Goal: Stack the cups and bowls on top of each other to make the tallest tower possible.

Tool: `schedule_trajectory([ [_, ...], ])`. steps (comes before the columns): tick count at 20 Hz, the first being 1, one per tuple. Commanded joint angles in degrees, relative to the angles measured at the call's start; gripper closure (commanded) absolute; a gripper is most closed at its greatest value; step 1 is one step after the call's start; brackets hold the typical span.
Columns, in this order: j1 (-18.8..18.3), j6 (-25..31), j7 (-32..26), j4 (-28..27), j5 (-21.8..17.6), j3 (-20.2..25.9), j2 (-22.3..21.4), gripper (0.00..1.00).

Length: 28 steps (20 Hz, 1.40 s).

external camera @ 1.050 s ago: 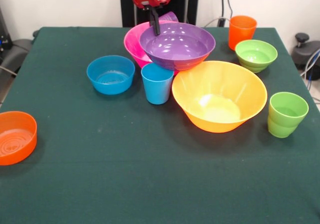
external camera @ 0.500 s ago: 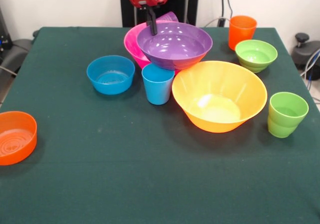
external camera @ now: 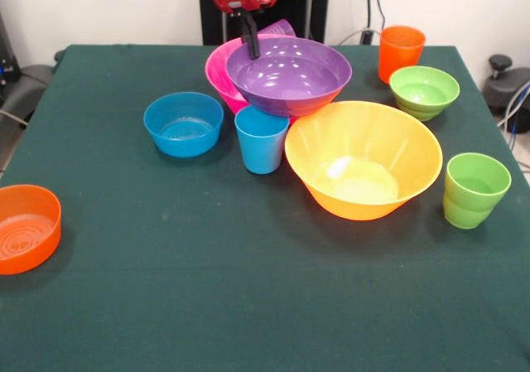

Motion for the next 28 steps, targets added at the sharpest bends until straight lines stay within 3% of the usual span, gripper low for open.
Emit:
schedule_trajectory([
  [1,1.8,7.3,16.9,0.7,-4.2,2.0,3.7,1.0],
  [5,0.7,8.5,19.3,2.0,-4.5,4.5,3.5,1.0],
  [23,0.6,10.2,20.8,2.7,-4.4,6.6,4.7,1.0],
  [28,-0.9,10.7,22.6,4.0,-4.7,9.4,5.0,1.0],
])
